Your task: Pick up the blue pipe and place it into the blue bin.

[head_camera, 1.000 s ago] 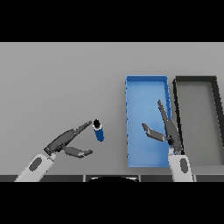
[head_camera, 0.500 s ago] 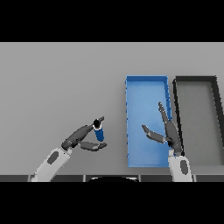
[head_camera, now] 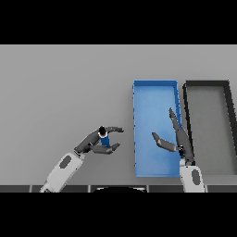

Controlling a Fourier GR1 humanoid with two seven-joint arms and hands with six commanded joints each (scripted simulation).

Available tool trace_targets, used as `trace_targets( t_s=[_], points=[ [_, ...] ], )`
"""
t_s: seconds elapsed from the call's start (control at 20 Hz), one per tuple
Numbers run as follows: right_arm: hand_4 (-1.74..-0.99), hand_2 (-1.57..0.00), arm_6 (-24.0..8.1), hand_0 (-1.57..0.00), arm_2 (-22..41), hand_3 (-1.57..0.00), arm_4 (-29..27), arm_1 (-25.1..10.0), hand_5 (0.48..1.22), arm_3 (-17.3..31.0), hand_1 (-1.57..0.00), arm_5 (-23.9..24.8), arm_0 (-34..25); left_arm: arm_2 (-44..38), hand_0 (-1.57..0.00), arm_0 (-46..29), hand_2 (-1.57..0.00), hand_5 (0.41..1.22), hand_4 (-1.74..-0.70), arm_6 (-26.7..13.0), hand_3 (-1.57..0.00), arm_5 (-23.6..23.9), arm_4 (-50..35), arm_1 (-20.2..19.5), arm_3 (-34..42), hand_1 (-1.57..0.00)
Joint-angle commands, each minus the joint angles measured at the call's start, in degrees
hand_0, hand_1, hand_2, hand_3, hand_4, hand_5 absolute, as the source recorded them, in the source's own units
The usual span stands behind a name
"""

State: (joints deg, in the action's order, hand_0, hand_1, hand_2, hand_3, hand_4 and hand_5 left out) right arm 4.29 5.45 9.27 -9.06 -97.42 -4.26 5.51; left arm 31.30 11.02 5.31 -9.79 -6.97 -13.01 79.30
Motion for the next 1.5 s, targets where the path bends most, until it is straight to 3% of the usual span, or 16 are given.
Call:
trace_targets(
  t_s=[0.0,0.1,0.2,0.3,0.45,0.65,0.8,1.25,1.45],
  points=[
    [-1.192,0.0,-0.1,0.0,0.1,0.0,0.0,-0.1,0.56,0.0,0.0,-0.2,0.3,0.0,-0.18,-0.5,-0.58,0.784,-1.3,0.2,-0.59,-0.3,-0.7,0.7,-0.4,-0.41],
    [-1.189,0.0,-0.2,0.0,0.1,0.0,0.0,-0.1,0.562,0.0,0.0,-0.3,0.0,0.3,-0.65,-0.8,-0.94,0.941,-1.45,1.1,-0.91,0.7,0.1,2.0,-0.5,-0.83],
    [-1.182,0.0,-0.7,0.0,-0.1,0.0,0.1,-0.4,0.562,0.6,0.0,-0.2,-0.5,0.9,-0.98,-1.7,-1.16,1.042,-1.55,1.4,-1.11,0.8,0.9,2.2,0.7,-1.1],
    [-1.178,0.0,-0.8,0.0,0.1,0.0,0.9,-0.1,0.561,1.0,0.0,0.5,-0.6,1.9,-1.19,-2.2,-1.31,1.106,-1.62,2.5,-1.26,0.8,1.3,2.2,1.1,-1.27],
    [-1.176,0.0,-1.3,0.0,0.1,0.0,0.6,0.0,0.559,0.0,0.0,0.5,-0.9,2.7,-1.38,-2.2,-1.44,1.162,-1.54,2.4,-1.41,2.1,2.2,2.3,1.8,-1.42],
    [-1.16,0.0,-1.6,0.0,0.5,0.0,1.4,0.1,0.554,0.4,0.0,0.6,-0.9,2.6,-1.49,-1.6,-1.52,1.197,-1.49,4.1,-1.51,3.2,3.6,3.6,2.9,-1.51],
    [-1.151,0.0,-1.5,0.0,0.3,0.0,1.5,-0.2,0.55,1.0,0.0,0.5,-1.4,2.2,-1.53,-1.4,-1.54,1.209,-1.48,7.5,-1.54,3.2,3.5,5.3,5.6,-1.54],
    [-1.123,0.0,-0.4,0.0,0.1,0.0,2.2,-1.4,0.571,0.6,0.0,0.4,-0.2,1.3,-1.57,2.2,-1.57,1.219,-1.47,-0.3,-1.57,1.2,4.1,6.9,11.5,-1.57],
    [-1.122,0.0,-0.2,0.0,-0.2,0.0,2.3,-0.8,0.578,0.1,0.0,1.5,0.5,1.5,-1.57,1.8,-1.57,1.22,-1.47,-1.5,-1.57,-0.1,4.9,8.1,11.5,-1.57]
  ],
)
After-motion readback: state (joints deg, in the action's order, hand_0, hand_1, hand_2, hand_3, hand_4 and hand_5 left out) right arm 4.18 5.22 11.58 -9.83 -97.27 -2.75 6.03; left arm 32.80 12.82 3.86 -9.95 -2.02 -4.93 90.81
